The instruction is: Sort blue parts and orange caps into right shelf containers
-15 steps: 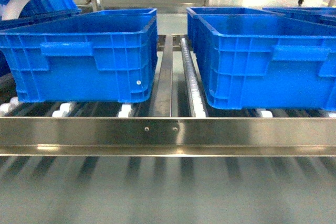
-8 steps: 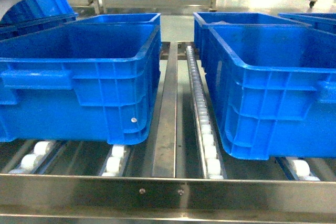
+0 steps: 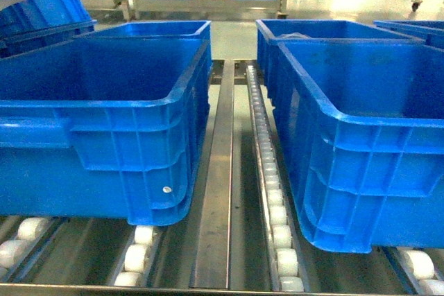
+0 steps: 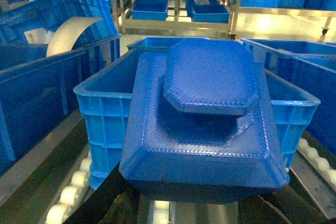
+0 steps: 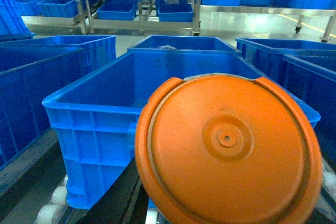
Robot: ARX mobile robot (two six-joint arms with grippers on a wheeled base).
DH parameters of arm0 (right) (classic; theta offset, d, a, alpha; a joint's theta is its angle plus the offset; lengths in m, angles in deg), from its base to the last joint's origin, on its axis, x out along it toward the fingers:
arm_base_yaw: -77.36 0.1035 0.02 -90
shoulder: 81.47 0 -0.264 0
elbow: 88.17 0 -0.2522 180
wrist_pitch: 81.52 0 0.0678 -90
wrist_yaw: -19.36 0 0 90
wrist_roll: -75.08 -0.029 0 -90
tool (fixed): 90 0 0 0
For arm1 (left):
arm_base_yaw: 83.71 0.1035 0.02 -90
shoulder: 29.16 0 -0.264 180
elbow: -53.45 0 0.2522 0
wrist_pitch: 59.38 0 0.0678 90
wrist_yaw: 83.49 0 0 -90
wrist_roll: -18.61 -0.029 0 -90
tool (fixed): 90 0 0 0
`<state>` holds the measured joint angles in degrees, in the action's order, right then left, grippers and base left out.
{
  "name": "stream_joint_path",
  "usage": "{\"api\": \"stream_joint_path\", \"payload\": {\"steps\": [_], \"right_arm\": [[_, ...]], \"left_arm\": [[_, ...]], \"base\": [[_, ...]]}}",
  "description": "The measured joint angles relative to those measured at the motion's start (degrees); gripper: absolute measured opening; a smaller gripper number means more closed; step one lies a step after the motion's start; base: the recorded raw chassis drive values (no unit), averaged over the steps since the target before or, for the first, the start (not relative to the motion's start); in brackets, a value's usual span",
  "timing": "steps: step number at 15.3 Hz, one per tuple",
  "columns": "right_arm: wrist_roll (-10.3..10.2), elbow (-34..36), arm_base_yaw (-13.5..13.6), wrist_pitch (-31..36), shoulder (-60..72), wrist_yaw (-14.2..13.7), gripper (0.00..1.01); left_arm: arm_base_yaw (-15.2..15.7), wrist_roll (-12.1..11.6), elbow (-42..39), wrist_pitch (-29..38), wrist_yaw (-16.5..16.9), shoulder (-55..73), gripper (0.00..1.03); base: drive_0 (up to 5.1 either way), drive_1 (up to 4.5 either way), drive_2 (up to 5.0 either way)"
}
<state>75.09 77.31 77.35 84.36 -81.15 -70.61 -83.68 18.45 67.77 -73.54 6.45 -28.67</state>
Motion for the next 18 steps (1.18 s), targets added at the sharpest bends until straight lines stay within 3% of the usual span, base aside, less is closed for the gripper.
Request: {"api": "stream_joint_path", "payload": {"steps": [18], "right_arm": [[0.0,0.0,0.0,0.0,0.0,0.0,0.43]], "left_arm": [[0.0,0.0,0.0,0.0,0.02,-0.02,0.42]], "base": [[0.0,0.0,0.0]]}}
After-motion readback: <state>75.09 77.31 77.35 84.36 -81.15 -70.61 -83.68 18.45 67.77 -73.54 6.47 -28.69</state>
